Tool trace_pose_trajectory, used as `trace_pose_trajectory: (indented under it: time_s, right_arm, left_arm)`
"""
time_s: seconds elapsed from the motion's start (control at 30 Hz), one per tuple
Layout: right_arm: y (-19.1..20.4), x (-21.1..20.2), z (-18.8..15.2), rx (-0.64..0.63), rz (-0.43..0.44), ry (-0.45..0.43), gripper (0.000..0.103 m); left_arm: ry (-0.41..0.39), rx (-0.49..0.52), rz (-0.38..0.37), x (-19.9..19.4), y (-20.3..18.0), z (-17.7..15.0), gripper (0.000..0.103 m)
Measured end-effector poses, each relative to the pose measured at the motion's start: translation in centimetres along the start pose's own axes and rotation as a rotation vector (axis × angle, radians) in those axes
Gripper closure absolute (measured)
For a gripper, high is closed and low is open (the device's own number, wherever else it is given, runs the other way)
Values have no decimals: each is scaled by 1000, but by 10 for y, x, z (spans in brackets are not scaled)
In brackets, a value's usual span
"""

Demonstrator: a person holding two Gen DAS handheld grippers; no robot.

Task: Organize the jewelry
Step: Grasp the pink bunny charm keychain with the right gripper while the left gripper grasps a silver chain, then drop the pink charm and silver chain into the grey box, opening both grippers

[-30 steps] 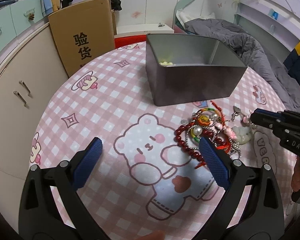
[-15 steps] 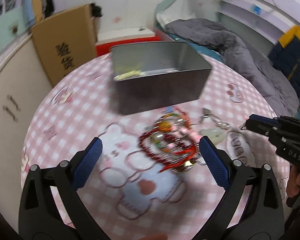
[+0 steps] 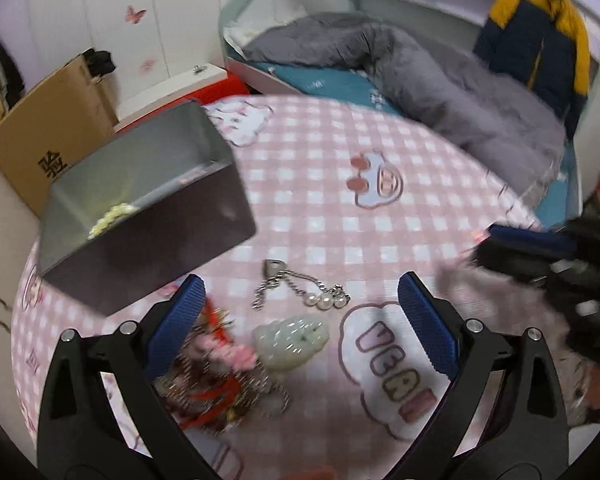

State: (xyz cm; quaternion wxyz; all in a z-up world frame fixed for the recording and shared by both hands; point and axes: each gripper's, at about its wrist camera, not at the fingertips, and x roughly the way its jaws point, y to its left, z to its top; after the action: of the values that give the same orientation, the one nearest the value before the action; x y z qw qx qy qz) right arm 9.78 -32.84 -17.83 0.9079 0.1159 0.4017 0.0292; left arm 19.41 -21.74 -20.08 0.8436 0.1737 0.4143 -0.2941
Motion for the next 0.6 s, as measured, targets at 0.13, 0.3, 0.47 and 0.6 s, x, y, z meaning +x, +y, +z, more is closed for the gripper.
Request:
trace_pose_trajectory:
  time_s: [0.13, 0.3, 0.47, 0.6]
  right_arm:
    - [-6, -5, -2, 14, -3, -5, 88]
    - [-4, -3, 0, 8, 8, -6, 88]
    - [5, -5, 5, -7, 26, -20, 88]
    - [14, -6, 13, -29, 35, -30, 88]
  left_arm:
    - [33, -20, -42, 15, 3, -5, 27]
    - [19, 2, -93, 5, 3, -5, 78]
    - [-6, -39, -159, -6, 11, -6, 78]
    - [-41, -59, -173, -24, 18, -6, 78]
